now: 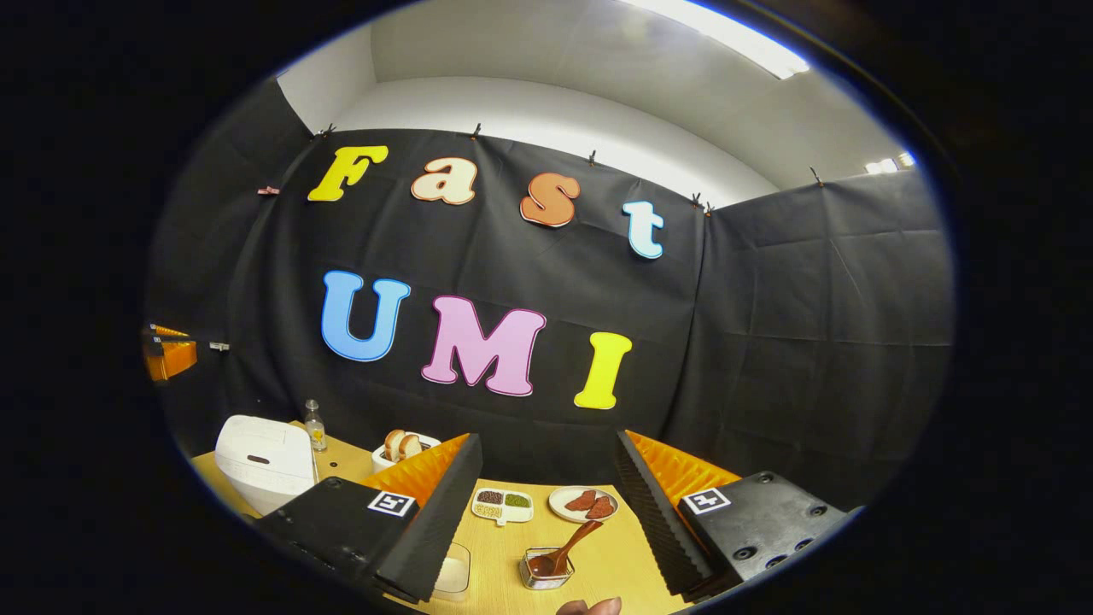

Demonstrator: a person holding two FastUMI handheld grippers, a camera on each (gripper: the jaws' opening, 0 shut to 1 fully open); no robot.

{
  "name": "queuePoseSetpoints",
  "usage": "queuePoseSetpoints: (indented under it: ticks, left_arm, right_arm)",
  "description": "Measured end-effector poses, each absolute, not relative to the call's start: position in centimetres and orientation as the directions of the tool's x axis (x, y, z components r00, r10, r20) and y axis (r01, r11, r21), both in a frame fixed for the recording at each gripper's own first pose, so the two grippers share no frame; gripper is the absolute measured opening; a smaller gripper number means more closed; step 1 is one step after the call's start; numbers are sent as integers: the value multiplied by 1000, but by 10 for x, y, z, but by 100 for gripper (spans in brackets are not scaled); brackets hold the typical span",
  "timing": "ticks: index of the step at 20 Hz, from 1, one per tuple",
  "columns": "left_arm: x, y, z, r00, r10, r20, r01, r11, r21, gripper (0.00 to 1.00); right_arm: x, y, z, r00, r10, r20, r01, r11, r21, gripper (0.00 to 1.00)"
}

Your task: Close the left gripper, press the button to open the rice cooker; take a wooden spoon from the chopstick holder with the right hand, scoop a spoonful of rice and pour it into the rice cooker, then put the wooden spoon back into the chopstick holder.

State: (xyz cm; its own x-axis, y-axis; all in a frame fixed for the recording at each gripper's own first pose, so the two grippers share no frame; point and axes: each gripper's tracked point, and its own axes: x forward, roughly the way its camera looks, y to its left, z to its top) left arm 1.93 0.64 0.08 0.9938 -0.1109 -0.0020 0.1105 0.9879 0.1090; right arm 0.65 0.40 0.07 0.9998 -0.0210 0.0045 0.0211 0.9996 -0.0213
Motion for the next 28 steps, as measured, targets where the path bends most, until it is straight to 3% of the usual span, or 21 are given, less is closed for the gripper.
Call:
queuePoseSetpoints:
  ticks: [2, 3, 5, 6, 9, 13, 18, 28]
  left_arm:
    - [31, 9, -10, 989, -140, -43, 144, 981, 133, 8]
    - [35, 3, -18, 976, -202, -86, 212, 968, 138, 11]
    - [46, -10, -42, 922, -332, -199, 361, 923, 133, 6]
    - [52, -12, -54, 883, -391, -259, 428, 897, 108, 10]
    - [70, -9, -96, 741, -505, -444, 568, 823, 11, 6]
    - [96, 6, -142, 566, -526, -634, 666, 746, -24, 6]
    - [109, 12, -188, 374, -517, -770, 744, 663, -84, 6]
    - [130, 19, -235, 262, -401, -878, 802, 597, -33, 6]
  right_arm:
    - [6, 5, 1, 1000, -22, 10, 22, 1000, -10, 97]
    - [6, 4, 1, 1000, -23, 8, 23, 1000, -13, 97]
    - [4, 0, -2, 1000, -31, 4, 31, 999, -26, 97]
    - [3, -2, -3, 999, -37, 3, 37, 999, -31, 97]
    - [0, -9, -5, 999, -51, -1, 51, 998, -31, 97]
    - [-2, -17, -12, 997, -72, -15, 72, 997, -27, 98]
    - [-5, -23, -15, 996, -91, -20, 91, 995, -29, 97]
    - [-17, -34, -22, 989, -148, -29, 146, 986, -78, 98]
